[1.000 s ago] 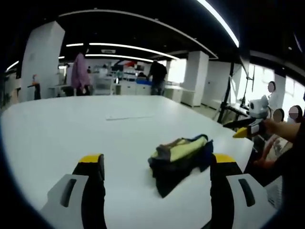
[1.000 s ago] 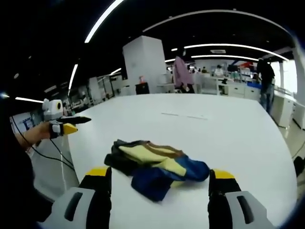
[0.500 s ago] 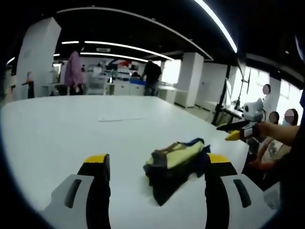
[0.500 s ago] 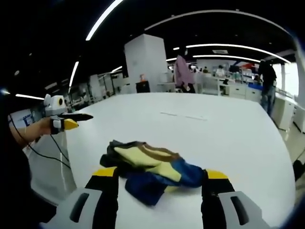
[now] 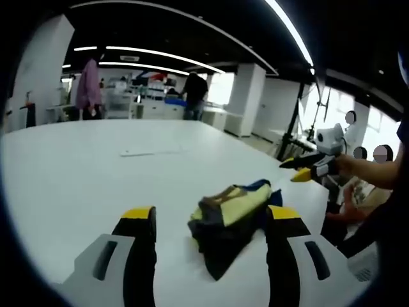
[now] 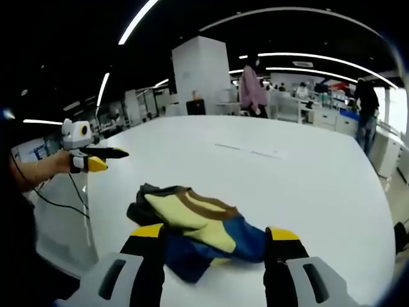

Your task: Fold the garment on the visible template until the final outline fits inside the template.

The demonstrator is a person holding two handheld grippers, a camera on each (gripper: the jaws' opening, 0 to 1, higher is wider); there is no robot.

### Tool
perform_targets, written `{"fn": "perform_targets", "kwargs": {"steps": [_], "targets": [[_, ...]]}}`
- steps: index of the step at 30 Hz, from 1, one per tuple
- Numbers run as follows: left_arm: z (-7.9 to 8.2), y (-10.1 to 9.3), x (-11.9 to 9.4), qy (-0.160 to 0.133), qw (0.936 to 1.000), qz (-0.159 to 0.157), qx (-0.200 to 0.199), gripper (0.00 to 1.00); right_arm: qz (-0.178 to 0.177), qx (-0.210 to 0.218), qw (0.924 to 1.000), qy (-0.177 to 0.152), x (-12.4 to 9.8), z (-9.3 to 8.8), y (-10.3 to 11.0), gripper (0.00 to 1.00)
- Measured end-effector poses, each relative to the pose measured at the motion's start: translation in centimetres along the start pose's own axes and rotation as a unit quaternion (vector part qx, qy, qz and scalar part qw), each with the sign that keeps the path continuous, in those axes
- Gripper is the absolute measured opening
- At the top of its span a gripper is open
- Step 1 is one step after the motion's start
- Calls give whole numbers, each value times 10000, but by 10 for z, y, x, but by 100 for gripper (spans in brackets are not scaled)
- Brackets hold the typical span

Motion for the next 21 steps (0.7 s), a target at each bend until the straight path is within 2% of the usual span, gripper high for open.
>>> {"fn": "perform_targets", "kwargs": {"steps": [8, 21], "targets": [[-10, 6, 16, 256, 9995, -208, 9, 58, 3, 60, 9999, 137, 14, 5, -12, 51], [-23, 17, 45, 652, 9966, -493, 126, 46, -102, -70, 9983, 567, 35, 1, -38, 46]]}}
Point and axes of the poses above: the point that each gripper's makers call its tool centre point, and the gripper's own axes: x roughly forward along the fingers, y roughly to its left, z roughly out of its top, the point moved 8 cm from there along -x, roughly backward along the fingers, and after that the axes turned 12 degrees about x, right-handed, at the moved point
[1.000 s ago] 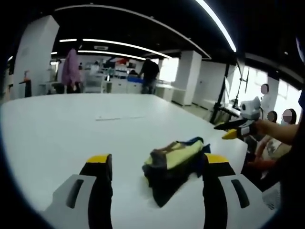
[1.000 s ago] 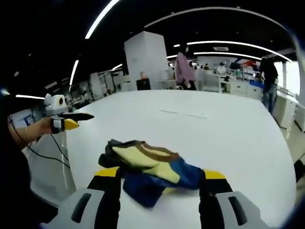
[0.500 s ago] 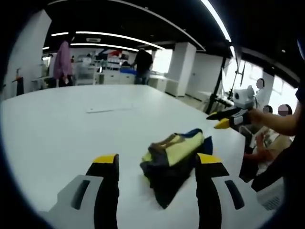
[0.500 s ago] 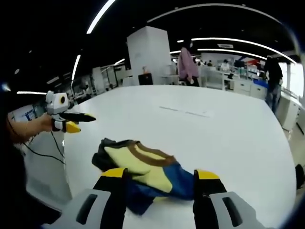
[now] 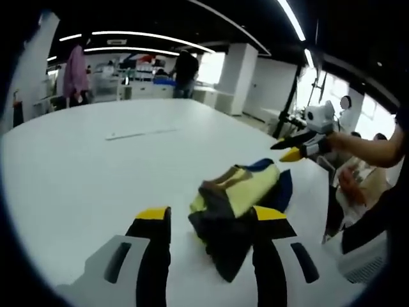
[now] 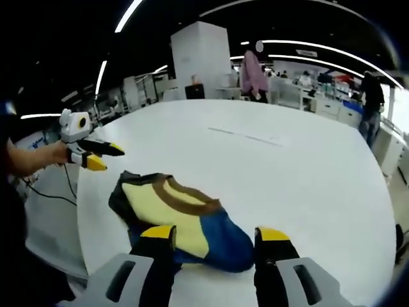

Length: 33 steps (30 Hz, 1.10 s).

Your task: Fold the garment on the visible template until the final outline fits inside the template.

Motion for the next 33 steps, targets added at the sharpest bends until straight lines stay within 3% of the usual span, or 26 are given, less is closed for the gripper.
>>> {"fn": "perform_targets", "kwargs": {"steps": [17, 21, 31, 33], "targets": [[-15, 0, 28, 498, 9979, -400, -67, 30, 32, 134, 9993, 361, 23, -4, -25, 39], [-19, -2, 31, 581, 9962, -598, -261, 24, -4, 147, 9985, 528, 27, -9, -30, 34], [-20, -2, 32, 653, 9957, -568, -326, 14, -103, 379, 9963, 769, 29, -18, -37, 16], [-18, -2, 30, 622, 9963, -534, -261, 8, -121, 375, 9960, 800, 28, -20, -37, 13]]}}
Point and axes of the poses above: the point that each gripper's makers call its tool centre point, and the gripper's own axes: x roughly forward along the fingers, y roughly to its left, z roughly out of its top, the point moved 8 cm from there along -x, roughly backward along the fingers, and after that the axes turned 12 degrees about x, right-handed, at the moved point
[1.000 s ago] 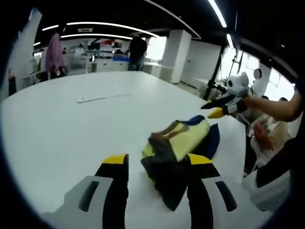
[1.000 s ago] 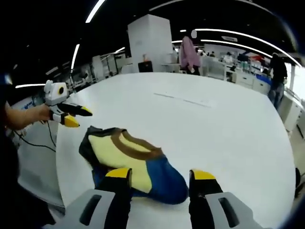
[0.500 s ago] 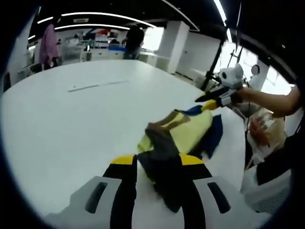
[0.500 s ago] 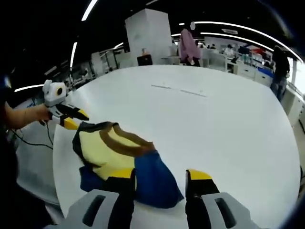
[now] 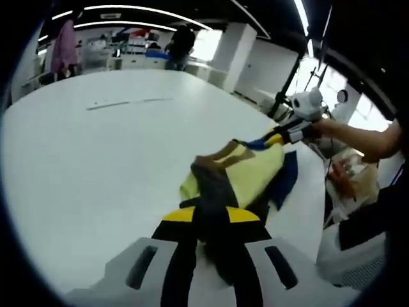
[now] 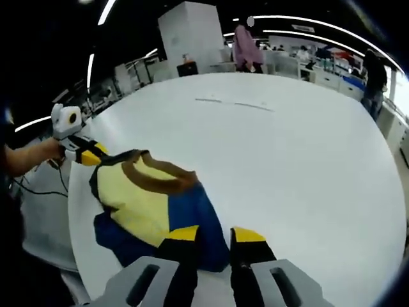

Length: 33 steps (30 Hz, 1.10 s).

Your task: Fold the garment on the visible template until the final outline fits inside the template.

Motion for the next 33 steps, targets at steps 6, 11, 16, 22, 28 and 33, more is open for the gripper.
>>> {"fn": "perform_targets", "kwargs": {"steps": [6, 11, 16, 22, 28, 33], "targets": [[-2, 1, -3, 61, 9999, 60, 109, 0, 49, 28, 10000, -17, -3, -1, 2, 0], [2, -1, -5, 27, 9994, 156, 294, 0, 63, -5, 10000, -43, -5, -1, 4, 0], [13, -1, -14, -187, 9987, 324, 343, 0, 53, -245, 9996, -92, -11, 1, 8, 0], [28, 3, -27, -494, 9976, 476, 126, 0, 11, -283, 9994, -192, -20, 8, 12, 0], [44, 5, -36, -797, 9947, 627, 144, 0, -16, -411, 9983, -417, -32, 24, 17, 0], [54, 7, -36, -816, 9937, 726, 233, 0, -22, -548, 9974, -469, -34, 34, 20, 0]]}}
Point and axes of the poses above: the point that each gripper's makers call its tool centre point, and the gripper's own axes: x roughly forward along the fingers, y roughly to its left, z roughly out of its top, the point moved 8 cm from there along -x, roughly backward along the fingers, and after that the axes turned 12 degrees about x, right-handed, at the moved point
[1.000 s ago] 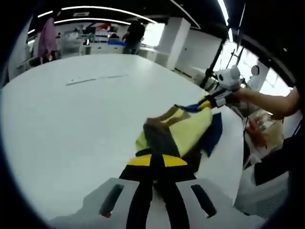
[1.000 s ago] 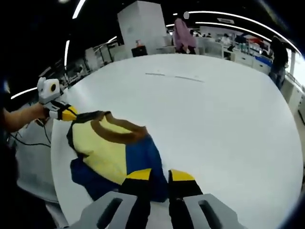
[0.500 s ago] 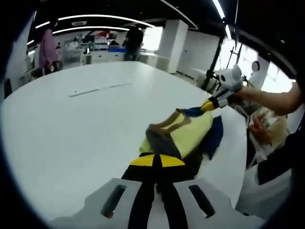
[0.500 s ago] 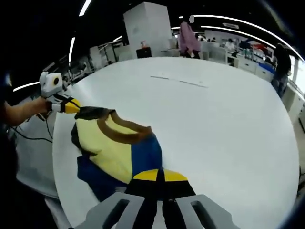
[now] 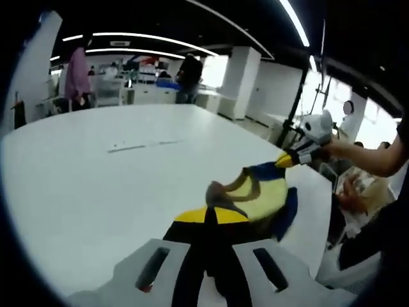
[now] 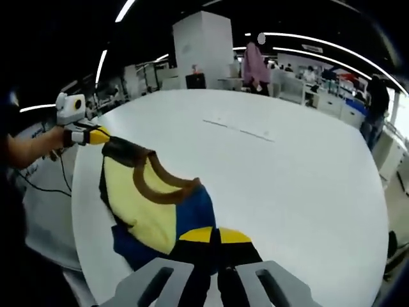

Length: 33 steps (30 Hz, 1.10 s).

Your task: Fold the garment on the visible template until the final outline fits inside the template.

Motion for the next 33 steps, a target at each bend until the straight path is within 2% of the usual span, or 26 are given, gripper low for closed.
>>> {"fn": "perform_targets", "kwargs": {"steps": [3, 8, 11, 17, 22, 29, 33], "targets": [[12, 4, -1, -199, 9997, 133, 97, 0, -50, -36, 9998, -196, -4, 10, 1, 0], [26, 14, -2, -356, 9983, 426, 191, 0, -156, 8, 9988, -472, -7, 26, -1, 0], [34, 20, -1, -503, 9972, 533, 171, 0, -278, 11, 9980, -559, -5, 33, -4, 0], [48, 31, 5, -779, 9938, 781, 163, 0, -522, -96, 9939, -966, -4, 54, -4, 0], [53, 46, 19, -926, 9898, 1083, 74, 0, -754, 87, 9885, -1308, 0, 69, -9, 0], [55, 63, 42, -922, 9864, 1357, 127, 0, -1012, 440, 9801, -1651, 17, 87, -19, 0], [55, 77, 56, -899, 9825, 1619, 192, 0, -1251, 450, 9746, -1802, 31, 96, -27, 0]]}}
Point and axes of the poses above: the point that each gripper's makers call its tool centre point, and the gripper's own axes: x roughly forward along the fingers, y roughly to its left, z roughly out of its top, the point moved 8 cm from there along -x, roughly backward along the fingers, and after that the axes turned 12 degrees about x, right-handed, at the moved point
